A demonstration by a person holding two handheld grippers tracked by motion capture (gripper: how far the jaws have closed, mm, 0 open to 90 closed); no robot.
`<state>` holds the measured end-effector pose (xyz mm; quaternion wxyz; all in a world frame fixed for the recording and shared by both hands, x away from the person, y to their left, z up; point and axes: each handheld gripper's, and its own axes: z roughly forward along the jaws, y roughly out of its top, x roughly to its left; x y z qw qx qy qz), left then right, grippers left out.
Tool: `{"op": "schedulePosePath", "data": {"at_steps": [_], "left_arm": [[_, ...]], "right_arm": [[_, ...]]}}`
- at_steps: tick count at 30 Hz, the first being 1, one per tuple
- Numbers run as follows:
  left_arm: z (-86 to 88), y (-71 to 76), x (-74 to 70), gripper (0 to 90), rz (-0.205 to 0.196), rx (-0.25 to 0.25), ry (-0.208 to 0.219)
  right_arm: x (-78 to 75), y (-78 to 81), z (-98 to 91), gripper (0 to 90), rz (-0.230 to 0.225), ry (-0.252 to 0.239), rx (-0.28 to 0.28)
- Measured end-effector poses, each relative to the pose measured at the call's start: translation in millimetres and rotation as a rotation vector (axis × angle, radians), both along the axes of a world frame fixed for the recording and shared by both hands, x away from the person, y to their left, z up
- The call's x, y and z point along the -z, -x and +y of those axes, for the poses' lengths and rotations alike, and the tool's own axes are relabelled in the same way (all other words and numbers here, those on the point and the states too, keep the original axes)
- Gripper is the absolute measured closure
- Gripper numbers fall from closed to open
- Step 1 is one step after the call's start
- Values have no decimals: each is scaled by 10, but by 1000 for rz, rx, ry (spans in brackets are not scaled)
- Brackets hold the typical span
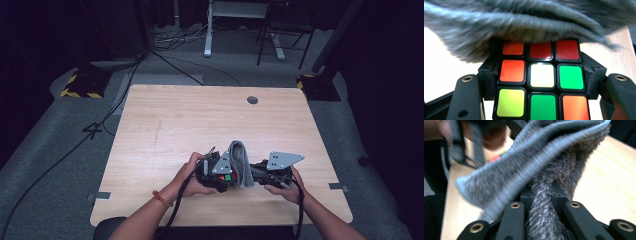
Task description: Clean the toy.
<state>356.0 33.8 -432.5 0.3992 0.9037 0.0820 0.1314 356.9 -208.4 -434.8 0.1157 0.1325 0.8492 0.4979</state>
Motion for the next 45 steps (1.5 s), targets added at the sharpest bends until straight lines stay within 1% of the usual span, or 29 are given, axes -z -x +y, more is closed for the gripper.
{"op": "schedulePosePath", "data": {"at_steps": [2, 4, 5, 7, 10, 12, 13, 15, 17, 21, 24, 27, 28, 30, 31, 33, 34, 35, 36, 37, 39, 41, 42, 43, 45], "left_arm": [[25, 10, -47, 332, -13, -4, 27], [49, 23, -93, 332, -30, -3, 41], [59, 29, -105, 332, -32, -2, 50], [81, 34, -125, 332, -34, 4, 68], [99, 38, -152, 332, -32, 12, 83], [91, 42, -143, 332, -42, 5, 75], [85, 37, -136, 332, -47, 6, 66], [87, 28, -131, 331, -36, 3, 68], [87, 18, -128, 331, -33, 3, 66], [38, 19, -74, 331, -36, 4, 25], [13, 17, -50, 331, -32, 9, 11], [-11, 25, -33, 331, -29, 11, -1], [-16, 31, -33, 332, -30, 8, -2], [-14, 47, -48, 332, -36, 20, 8], [-8, 56, -63, 331, -37, 24, 18], [0, 74, -92, 332, -52, 24, 32], [8, 78, -106, 332, -53, 26, 42], [12, 79, -113, 332, -46, 28, 50], [13, 77, -116, 332, -50, 30, 49], [11, 74, -114, 332, -54, 26, 36], [1, 63, -94, 332, -52, 18, 18], [-12, 38, -54, 332, -45, 13, -5], [-13, 34, -44, 331, -40, 10, -5], [-15, 26, -34, 331, -25, 13, -3], [-20, 28, -34, 332, -25, 14, -4]], "right_arm": [[42, -40, -14, 773, 26, 20, 12], [109, -67, 7, 773, 40, 70, 16], [144, -79, 23, 773, 55, 87, 14], [177, -91, 50, 773, 70, 115, 13], [205, -102, 65, 773, 87, 124, 6], [191, -93, 62, 773, 79, 120, 6], [174, -82, 58, 773, 71, 107, 6], [134, -53, 61, 773, 48, 96, 7], [113, -35, 57, 774, 36, 83, 9], [54, -12, 43, 774, 18, 40, 7], [30, 5, 34, 773, -1, 32, 4], [4, 8, 11, 774, -9, 5, 3], [-4, 10, 7, 774, -11, 3, 6], [4, 5, 14, 774, -15, 22, 9], [21, -2, 15, 773, -10, 32, 13], [68, -30, 23, 773, 5, 67, 22], [92, -47, 27, 773, 13, 88, 23], [124, -68, 34, 773, 19, 110, 29], [139, -77, 34, 773, 28, 115, 32], [144, -82, 32, 773, 32, 116, 30], [120, -61, 32, 774, 16, 106, 27], [67, -21, 31, 774, 4, 80, 19], [22, 11, 33, 774, -7, 60, 15], [-5, 28, 31, 774, -15, 47, 9], [-60, 59, 19, 773, -29, 13, 3]]}}
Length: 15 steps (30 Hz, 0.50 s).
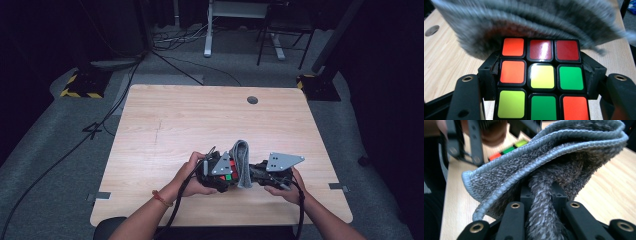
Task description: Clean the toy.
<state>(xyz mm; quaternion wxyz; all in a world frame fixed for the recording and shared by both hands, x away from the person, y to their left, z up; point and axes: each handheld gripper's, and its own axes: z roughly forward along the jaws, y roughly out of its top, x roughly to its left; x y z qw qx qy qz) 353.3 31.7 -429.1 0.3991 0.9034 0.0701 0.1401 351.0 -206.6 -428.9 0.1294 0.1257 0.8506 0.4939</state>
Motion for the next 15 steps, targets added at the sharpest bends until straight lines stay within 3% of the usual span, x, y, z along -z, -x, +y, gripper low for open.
{"op": "schedulePosePath", "data": {"at_steps": [4, 9, 15], "left_arm": [[-17, 35, -7, 332, -11, 10, -2], [-6, 67, -54, 332, -23, 30, 32], [55, 64, -118, 332, -27, 28, 80]], "right_arm": [[13, -25, -4, 773, 9, 8, 7], [134, -122, 7, 773, 47, 75, 34], [270, -156, 52, 773, 115, 129, 6]]}}
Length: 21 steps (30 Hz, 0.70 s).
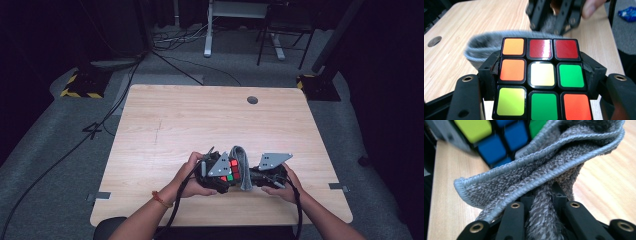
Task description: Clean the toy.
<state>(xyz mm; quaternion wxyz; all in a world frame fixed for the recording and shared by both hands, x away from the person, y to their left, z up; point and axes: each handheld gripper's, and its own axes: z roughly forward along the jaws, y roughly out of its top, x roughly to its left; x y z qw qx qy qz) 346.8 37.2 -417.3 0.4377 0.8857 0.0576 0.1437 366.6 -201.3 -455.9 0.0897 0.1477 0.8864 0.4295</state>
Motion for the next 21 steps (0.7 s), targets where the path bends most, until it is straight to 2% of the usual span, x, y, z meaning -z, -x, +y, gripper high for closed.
{"op": "schedulePosePath", "data": {"at_steps": [4, 6, 10, 14, 16, 18, 21], "left_arm": [[31, 0, -24, 332, 0, -2, 32], [33, -18, -9, 331, 7, -6, 25], [50, -39, -5, 329, 18, -6, 28], [40, -56, 29, 327, 17, -18, -8], [3, -62, 84, 327, 11, -26, -68], [-37, -50, 143, 330, -3, -26, -96], [-78, -48, 138, 330, -8, -33, -112]], "right_arm": [[-3, 5, 10, 773, 19, -19, -13], [-34, 27, 1, 773, 5, -38, -15], [-75, 76, 4, 774, -30, -38, -7], [-74, 70, -16, 774, -24, -63, -3], [-102, 71, -41, 774, -20, -100, -13], [-160, 83, -61, 775, -20, -138, -20], [-173, 111, -56, 774, -40, -123, -13]]}}
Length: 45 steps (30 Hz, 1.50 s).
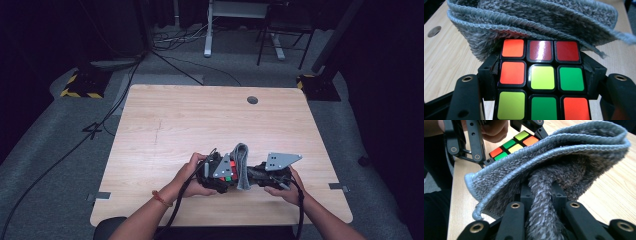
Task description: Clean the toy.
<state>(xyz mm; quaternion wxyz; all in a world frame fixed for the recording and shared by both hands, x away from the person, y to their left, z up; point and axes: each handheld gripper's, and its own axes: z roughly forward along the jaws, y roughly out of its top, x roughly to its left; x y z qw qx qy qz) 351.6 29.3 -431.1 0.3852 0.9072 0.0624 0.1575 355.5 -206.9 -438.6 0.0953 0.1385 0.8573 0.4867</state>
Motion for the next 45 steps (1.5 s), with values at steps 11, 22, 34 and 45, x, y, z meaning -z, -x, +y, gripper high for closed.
{"op": "schedulePosePath", "data": {"at_steps": [11, 22, 34, 45], "left_arm": [[-1, -26, 12, 331, 19, -23, 2], [97, 25, -151, 332, -16, 2, 113], [129, -29, -94, 317, 24, 2, 114], [121, -86, -20, 310, 67, -5, 86]], "right_arm": [[-51, 14, 21, 774, -44, 3, 10], [279, -190, 39, 773, 94, 101, 22], [211, -140, 2, 772, 115, -16, -45], [129, -75, -12, 773, 53, -27, -37]]}}
